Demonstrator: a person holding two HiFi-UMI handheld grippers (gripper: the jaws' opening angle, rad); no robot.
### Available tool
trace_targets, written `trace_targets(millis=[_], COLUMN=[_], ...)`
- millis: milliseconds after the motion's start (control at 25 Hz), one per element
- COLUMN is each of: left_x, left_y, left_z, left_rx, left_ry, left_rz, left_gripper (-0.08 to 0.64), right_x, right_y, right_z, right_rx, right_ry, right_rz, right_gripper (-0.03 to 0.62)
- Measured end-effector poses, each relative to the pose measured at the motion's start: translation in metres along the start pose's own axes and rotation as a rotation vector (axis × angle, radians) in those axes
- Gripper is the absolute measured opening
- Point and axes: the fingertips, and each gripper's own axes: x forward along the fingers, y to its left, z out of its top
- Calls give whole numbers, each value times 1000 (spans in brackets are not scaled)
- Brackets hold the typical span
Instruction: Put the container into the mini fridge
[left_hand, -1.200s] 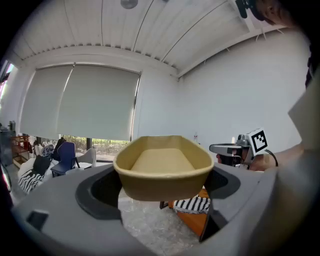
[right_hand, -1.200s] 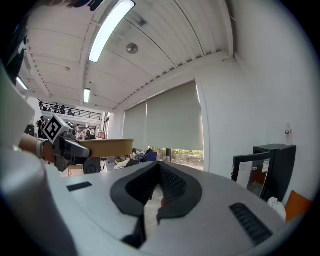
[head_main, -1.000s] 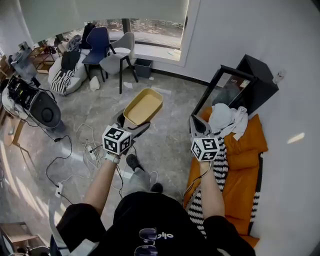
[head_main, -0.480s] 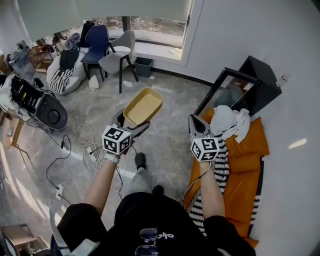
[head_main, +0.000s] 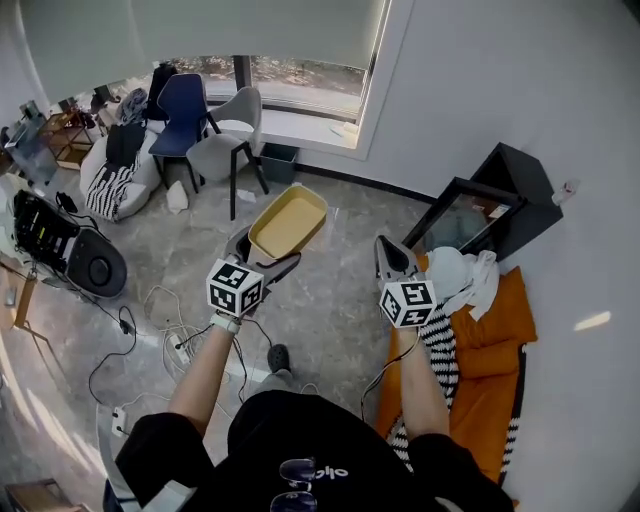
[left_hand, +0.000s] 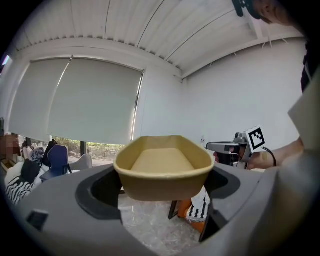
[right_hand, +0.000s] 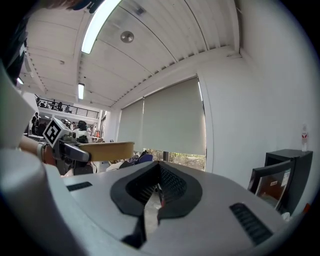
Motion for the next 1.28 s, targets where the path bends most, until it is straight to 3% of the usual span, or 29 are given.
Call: trace_targets(millis=[320,640,1040,1280], left_x=[37,77,162,246], left_y=[97,160,223,270], left_z=[23,16,11,35], left_rx=[17,0,-5,2], left_ry=[-11,14,52,63], left_rz=[-28,-46,-63,-59], left_gripper=[505,505,505,505], right_x=[107,176,274,352], right_y=[0,-3,-60,-124], right_z=[25,14,-4,9], right_rx=[9,-5,41,45], right_ry=[-31,-4,12,5], right_rz=[-26,-29,-31,-31], right_gripper=[0,0,0,0])
